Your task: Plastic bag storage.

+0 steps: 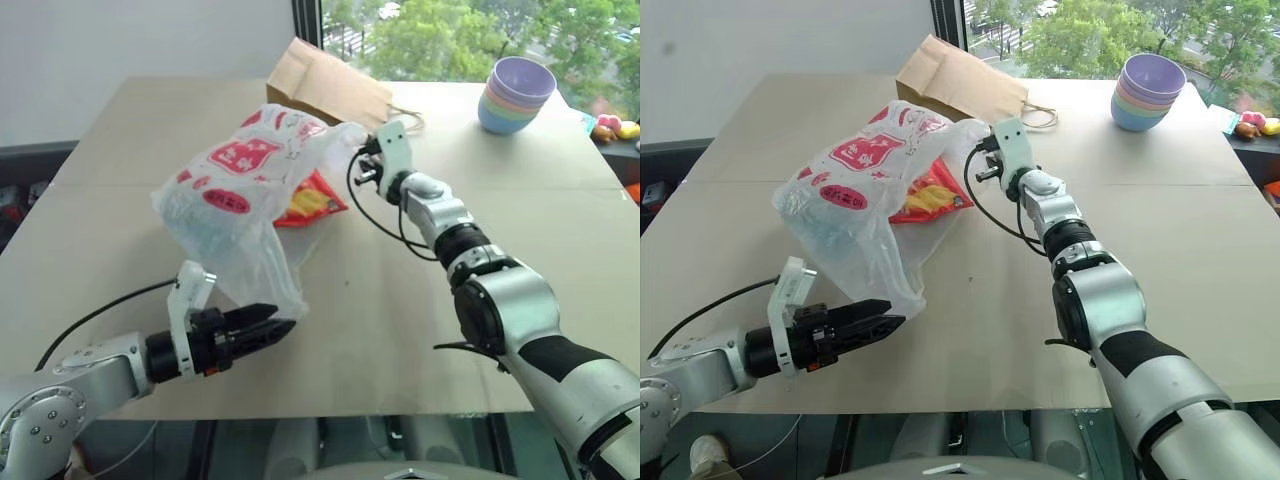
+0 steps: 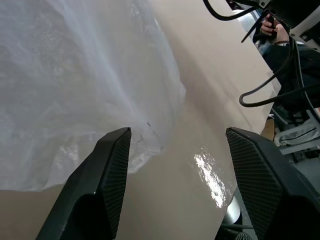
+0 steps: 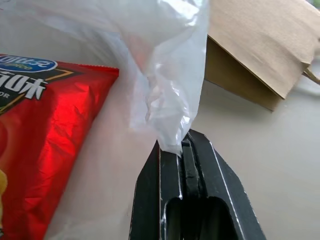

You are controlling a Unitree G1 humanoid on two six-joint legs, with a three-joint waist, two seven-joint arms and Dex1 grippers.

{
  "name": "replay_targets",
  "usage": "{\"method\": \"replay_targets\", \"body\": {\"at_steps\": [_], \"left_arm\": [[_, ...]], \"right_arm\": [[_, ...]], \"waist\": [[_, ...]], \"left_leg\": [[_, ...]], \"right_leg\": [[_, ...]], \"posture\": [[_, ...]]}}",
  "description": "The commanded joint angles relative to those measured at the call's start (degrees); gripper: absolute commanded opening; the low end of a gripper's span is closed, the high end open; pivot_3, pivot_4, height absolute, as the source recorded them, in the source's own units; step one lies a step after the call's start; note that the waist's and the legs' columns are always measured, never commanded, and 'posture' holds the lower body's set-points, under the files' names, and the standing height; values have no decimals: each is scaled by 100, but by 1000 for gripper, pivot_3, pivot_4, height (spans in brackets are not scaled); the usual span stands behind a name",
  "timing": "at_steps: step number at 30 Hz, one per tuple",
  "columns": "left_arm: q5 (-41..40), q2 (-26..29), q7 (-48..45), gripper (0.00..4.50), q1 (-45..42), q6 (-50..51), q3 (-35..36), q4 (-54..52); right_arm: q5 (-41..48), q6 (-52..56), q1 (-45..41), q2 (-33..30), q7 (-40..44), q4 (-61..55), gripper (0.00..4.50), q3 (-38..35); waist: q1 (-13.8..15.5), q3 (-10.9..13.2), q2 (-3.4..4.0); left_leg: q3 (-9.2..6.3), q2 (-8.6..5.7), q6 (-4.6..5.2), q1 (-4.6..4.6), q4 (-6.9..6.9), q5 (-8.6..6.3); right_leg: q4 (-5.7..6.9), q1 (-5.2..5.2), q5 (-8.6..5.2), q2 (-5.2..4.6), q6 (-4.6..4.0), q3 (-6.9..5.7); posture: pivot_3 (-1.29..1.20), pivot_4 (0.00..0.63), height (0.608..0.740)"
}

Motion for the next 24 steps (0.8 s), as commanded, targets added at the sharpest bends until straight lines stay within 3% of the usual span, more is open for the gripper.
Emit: {"method": "replay_targets", "body": {"at_steps": [1, 3, 6, 11, 15, 19, 21, 24], "left_arm": [[254, -314, 379, 3114, -319, -142, -649, 18], [545, -559, 576, 3114, -539, -262, -1010, 104], [686, -968, 862, 2262, -820, -443, -1204, 225], [180, -1416, 1111, 24, -968, -677, -789, 385], [-1361, -1655, 1617, 24, -1278, -876, -108, 799], [-3891, -970, 2374, 24, -2416, -1490, 826, 1682], [-4299, -496, 2710, 24, -3456, -1836, 1075, 2307], [-4207, -56, 2906, 24, -4798, -2143, 1096, 3202]], "right_arm": [[84, 4, -42, -41, 55, -356, 70, -37], [94, 27, -16, -63, 67, -422, 70, -39], [119, 68, 56, -112, 96, -556, 0, -42], [249, 139, 130, -226, 178, -742, 0, -124], [563, 274, 130, -302, 306, -958, 0, -339], [1524, 1088, -92, -389, 503, -1580, 0, -1035], [1948, 1651, -299, -527, 610, -2093, 0, -1267], [2463, 2368, -674, -821, 557, -2631, 0, -1561]], "waist": [[9, 0, 0], [19, -1, -1], [45, -1, -1], [49, -1, -1], [76, -1, -1], [132, 3, -3], [173, 13, -12], [219, 18, -5]], "left_leg": [[2, -1, 0, 0, 1, 0], [6, -3, 0, -1, 3, 0], [12, -2, 0, -1, 3, 0], [16, 1, 0, -2, 3, 0], [12, 1, 0, -4, 6, 0], [-7, 5, 1, -4, 13, 0], [-23, 4, 0, -13, 23, 1], [-32, -2, -3, -19, 34, 4]], "right_leg": [[0, 1, 0, 0, 1, 2], [-1, 3, 1, 0, 2, 4], [1, 3, 1, 1, 2, 1], [2, 2, 1, 3, 1, 4], [2, 2, 1, 3, 1, 0], [13, 1, 1, 5, 1, 0], [22, -2, 1, 6, 0, -12], [11, 8, 3, 10, -2, -20]], "posture": [[0, 150, 740], [0, 150, 740], [0, 150, 740], [0, 150, 740], [0, 150, 740], [0, 150, 740], [0, 150, 740], [0, 150, 740]]}}
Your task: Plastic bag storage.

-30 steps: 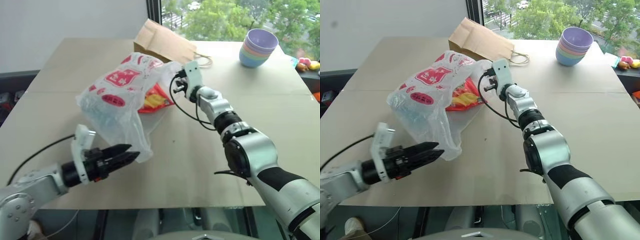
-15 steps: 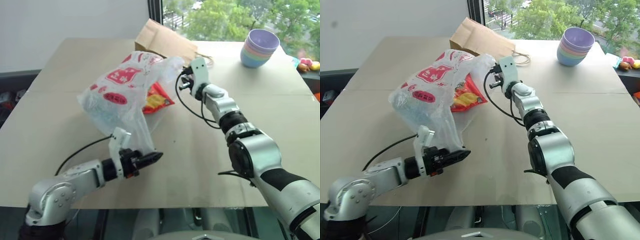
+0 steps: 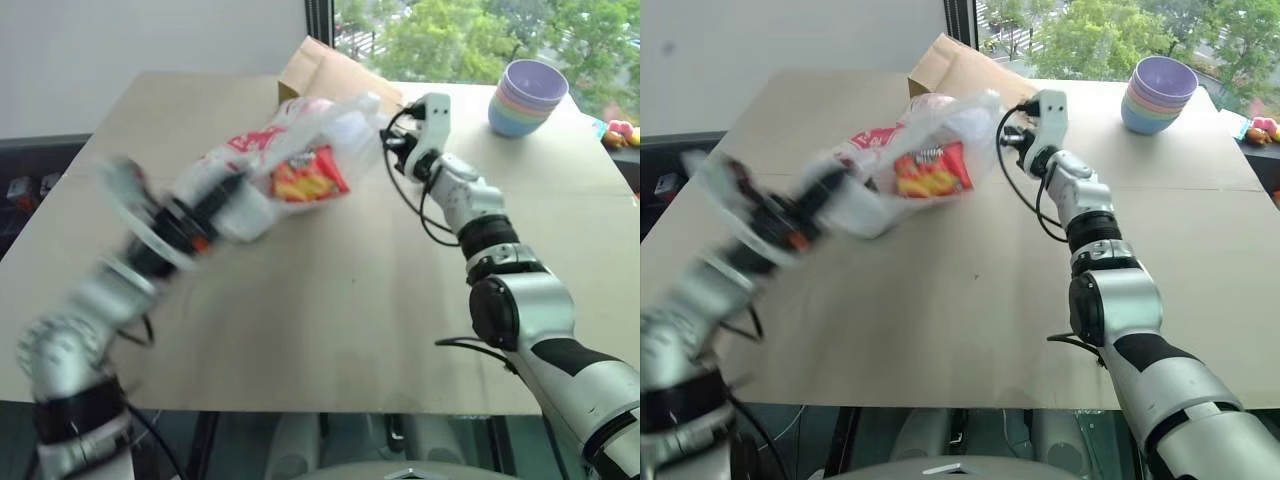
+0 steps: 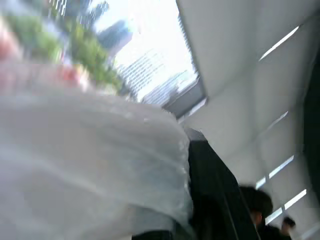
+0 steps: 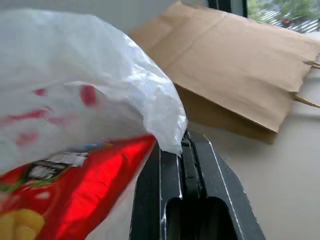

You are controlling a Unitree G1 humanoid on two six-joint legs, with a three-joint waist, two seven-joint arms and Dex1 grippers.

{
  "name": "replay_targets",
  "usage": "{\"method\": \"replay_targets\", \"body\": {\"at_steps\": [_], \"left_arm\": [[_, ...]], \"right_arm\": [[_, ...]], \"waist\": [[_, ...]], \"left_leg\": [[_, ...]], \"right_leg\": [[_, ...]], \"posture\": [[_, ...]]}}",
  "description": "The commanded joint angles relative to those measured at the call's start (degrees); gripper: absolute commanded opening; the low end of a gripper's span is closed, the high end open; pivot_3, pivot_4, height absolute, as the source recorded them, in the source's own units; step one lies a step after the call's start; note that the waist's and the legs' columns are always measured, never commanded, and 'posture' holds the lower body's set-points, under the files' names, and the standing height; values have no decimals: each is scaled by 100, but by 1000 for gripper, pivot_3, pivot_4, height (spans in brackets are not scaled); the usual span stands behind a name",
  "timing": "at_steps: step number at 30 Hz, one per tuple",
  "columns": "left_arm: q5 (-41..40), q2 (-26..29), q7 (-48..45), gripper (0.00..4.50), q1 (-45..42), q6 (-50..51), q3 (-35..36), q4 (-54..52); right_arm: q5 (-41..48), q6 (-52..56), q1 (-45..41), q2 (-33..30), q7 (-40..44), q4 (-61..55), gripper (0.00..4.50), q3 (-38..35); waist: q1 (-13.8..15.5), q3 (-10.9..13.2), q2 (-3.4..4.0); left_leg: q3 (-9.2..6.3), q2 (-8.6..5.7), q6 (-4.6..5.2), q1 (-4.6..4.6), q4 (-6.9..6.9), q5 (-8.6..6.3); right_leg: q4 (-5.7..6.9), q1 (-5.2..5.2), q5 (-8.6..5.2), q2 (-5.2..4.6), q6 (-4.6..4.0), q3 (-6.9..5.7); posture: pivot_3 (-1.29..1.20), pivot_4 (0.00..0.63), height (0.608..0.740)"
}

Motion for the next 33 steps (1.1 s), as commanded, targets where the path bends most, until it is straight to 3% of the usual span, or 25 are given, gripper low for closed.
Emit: {"method": "replay_targets", "body": {"at_steps": [1, 6, 10, 13, 17, 21, 25, 28, 30, 33], "left_arm": [[21, 370, 164, 24, -1188, -399, 93, 898], [1179, 639, -534, 24, -2756, -291, -449, 2274], [2191, 383, -1327, 24, -3522, -185, -988, 3112], [2784, 126, -1862, 24, -3946, -108, -1238, 3576], [3480, -74, -2610, 24, -4048, 167, -1592, 3601], [4125, -191, -2987, 24, -3407, 264, -1891, 2769], [4646, -347, -3117, 24, -1447, 271, -2467, 447], [5064, -585, -2935, 24, -218, 88, -2770, -647], [5936, -718, -2888, 24, 513, -464, -3235, -997], [7185, -778, -2846, 24, 1280, -1337, -3726, -992]], "right_arm": [[703, 748, -707, -440, -33, -884, 0, -444], [1029, 1456, -1152, -1197, -176, -1397, 0, -649], [1043, 1790, -952, -1682, -290, -2084, 0, -591], [1174, 2253, -499, -1999, -475, -3013, 0, -658], [1405, 3026, 707, -2356, -980, -4970, 0, -891], [1622, 3521, 2472, -2436, -1356, -6974, 0, -1187], [1382, 3417, 5365, -2314, -1214, -8624, 0, -1038], [998, 2897, 6794, -2169, -1120, -9017, 0, -744], [584, 2420, 7427, -2090, -1100, -8999, 0, -394], [-89, 1578, 8055, -2225, -889, -8781, 0, 127]], "waist": [[36, 1, 1], [139, -3, -4], [127, -3, -4], [120, -3, -4], [108, -3, -1], [75, -4, 2], [101, -23, 29], [110, -19, 28], [96, -21, 29], [92, -18, 25]], "left_leg": [[-3, -4, 1, -5, 0, 0], [17, -2, 1, -5, -25, -1], [12, -3, -15, -39, -28, 9], [4, -4, -23, -59, -22, 14], [-11, -2, -25, -70, -28, 15], [-7, -1, -26, -70, -34, 15], [1, 1, -26, -57, -40, 15], [13, -1, -25, -59, -18, 15], [29, -1, 2, -46, -7, -1], [53, 4, 4, 70, -7, 0]], "right_leg": [[-8, 2, 0, -1, 1, -4], [-30, 7, -2, 5, 1, -21], [-35, -5, 0, 6, 3, -24], [-35, -15, 0, 6, 4, -27], [-40, -19, -1, 8, 3, -40], [-40, -26, -2, 7, 3, -34], [-40, -21, -3, 7, 4, -18], [-35, -27, -6, 5, 10, 4], [-35, -24, -7, 8, 12, 19], [-34, 67, -35, 21, 11, 48]], "posture": [[0, 150, 740], [0, 150, 740], [0, 150, 740], [0, 150, 740], [0, 150, 740], [0, 150, 740], [0, 150, 740], [0, 150, 740], [0, 150, 740], [0, 150, 740]]}}
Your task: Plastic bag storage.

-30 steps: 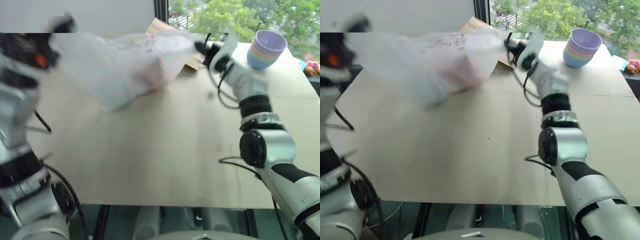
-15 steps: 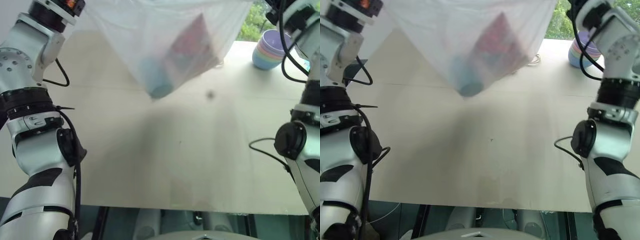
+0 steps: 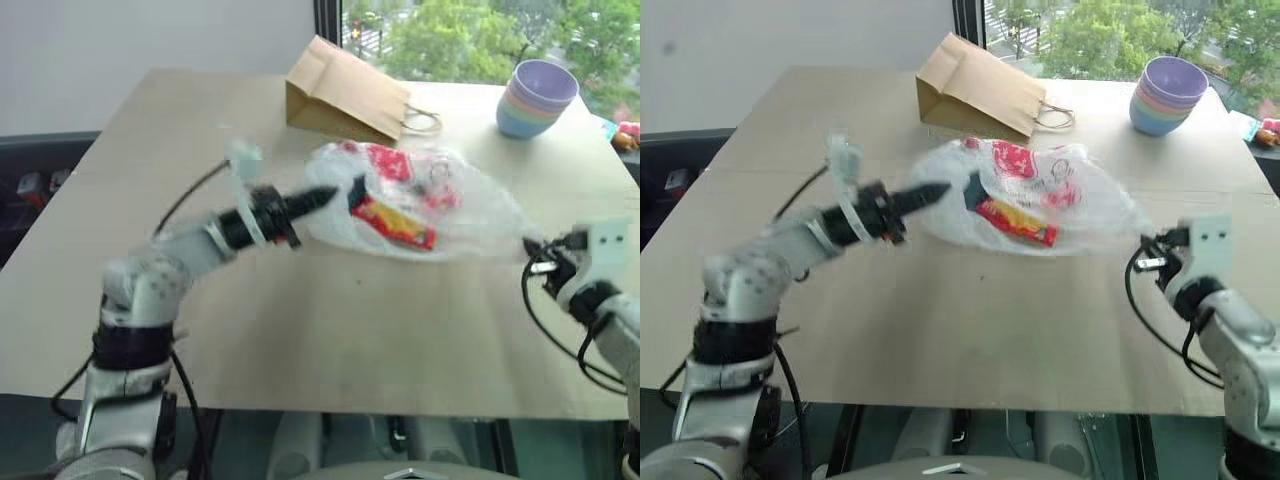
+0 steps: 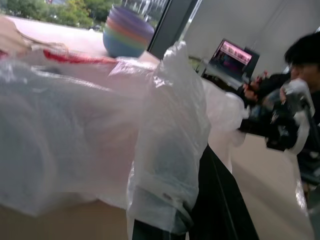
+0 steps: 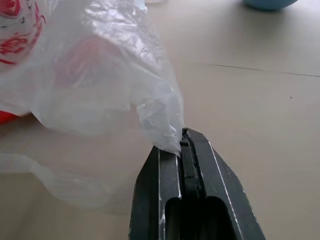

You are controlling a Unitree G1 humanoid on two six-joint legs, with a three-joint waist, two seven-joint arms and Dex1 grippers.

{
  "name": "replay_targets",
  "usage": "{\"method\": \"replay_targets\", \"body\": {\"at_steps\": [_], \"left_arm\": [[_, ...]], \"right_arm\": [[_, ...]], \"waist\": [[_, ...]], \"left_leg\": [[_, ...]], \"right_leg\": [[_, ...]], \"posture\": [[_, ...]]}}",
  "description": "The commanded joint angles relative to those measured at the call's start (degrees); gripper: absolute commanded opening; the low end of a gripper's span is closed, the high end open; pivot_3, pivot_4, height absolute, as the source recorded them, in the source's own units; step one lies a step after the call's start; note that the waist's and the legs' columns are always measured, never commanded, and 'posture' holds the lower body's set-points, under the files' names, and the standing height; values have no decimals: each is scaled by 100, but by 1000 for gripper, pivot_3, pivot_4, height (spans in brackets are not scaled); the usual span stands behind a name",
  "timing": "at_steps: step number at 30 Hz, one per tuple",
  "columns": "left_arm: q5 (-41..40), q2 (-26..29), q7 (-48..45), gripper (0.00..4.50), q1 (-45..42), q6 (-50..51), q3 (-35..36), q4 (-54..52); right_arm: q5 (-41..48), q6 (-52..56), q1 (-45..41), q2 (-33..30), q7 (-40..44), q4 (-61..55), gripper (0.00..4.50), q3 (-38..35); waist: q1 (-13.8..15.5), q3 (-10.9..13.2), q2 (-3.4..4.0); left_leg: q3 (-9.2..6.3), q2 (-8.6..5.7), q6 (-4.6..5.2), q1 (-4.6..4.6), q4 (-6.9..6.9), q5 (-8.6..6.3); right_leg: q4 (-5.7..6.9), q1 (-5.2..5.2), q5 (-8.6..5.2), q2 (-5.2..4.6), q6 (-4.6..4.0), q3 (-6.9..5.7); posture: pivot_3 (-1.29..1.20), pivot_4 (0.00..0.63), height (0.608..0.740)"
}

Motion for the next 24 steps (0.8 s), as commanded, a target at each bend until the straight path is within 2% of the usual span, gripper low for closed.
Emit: {"method": "replay_targets", "body": {"at_steps": [1, 2, 4, 5, 6, 7, 12, 16, 19, 24], "left_arm": [[1050, 86, -155, 24, 485, -869, -241, -166], [1002, 113, -330, 3, 629, -932, -136, -189], [1096, 162, -598, 569, 948, -1293, 81, -250], [1193, 186, -653, 946, 1125, -1459, 173, -290], [1283, 206, -654, 1546, 1303, -1579, 263, -336], [1283, 195, -613, 1811, 1507, -1637, 425, -407], [1358, 307, -678, 4000, 2374, -1891, 1119, -650], [1458, 609, -1163, 4000, 3047, -2181, 1646, -420], [1326, 789, -1397, 4000, 3321, -2092, 1976, -406], [1273, 757, -1344, 4000, 3113, -1962, 2154, -322]], "right_arm": [[-477, -996, 423, -241, 556, -51, 0, 352], [-535, -1152, 539, -260, 615, -32, 268, 322], [-605, -1451, 816, -339, 807, 44, 962, 181], [-691, -1554, 994, -435, 901, 39, 1473, 115], [-699, -1656, 1171, -511, 1043, 1, 2059, 22], [-579, -1738, 1344, -539, 1201, -91, 2370, -145], [63, -2159, 2144, -578, 2048, -444, 4500, -972], [461, -2363, 2804, -647, 2735, -463, 4500, -1609], [384, -2726, 3099, -687, 3109, -241, 4500, -1880], [505, -2953, 3010, -669, 3372, 267, 4500, -1930]], "waist": [[-7, 2, -3], [-7, 2, -3], [-3, 0, -2], [2, -1, 0], [6, -2, 1], [12, -4, 3], [25, -9, 5], [30, -9, 4], [32, -10, -3], [28, -13, -6]], "left_leg": [[0, 1, 0, 28, -1, 0], [-1, 3, -3, 52, -1, -2], [-7, 8, -3, 51, -2, -2], [-7, 10, -3, 54, -2, -1], [-3, 11, -3, 54, -2, -1], [-2, 11, -2, 54, -2, -1], [15, 10, 13, 33, -18, -12], [16, 10, 17, 34, -23, -16], [21, 16, 17, 39, -20, -16], [7, 38, -10, 52, -15, -32]], "right_leg": [[0, 21, -1, 4, -1, 6], [0, 36, -1, 8, -2, 12], [0, 34, -1, 14, -3, 12], [1, 35, 0, 15, -4, 14], [3, 32, 1, 15, -5, 18], [4, 33, 1, 15, -6, 19], [-4, 13, 0, 17, -6, 35], [-13, 13, -9, 17, -1, 35], [-20, 17, -11, 13, 1, 35], [-28, 17, -11, -9, 2, 34]], "posture": [[0, 150, 740], [0, 150, 740], [0, 150, 740], [0, 150, 740], [0, 150, 740], [0, 150, 740], [0, 150, 740], [0, 150, 740], [0, 150, 740], [0, 150, 740]]}}
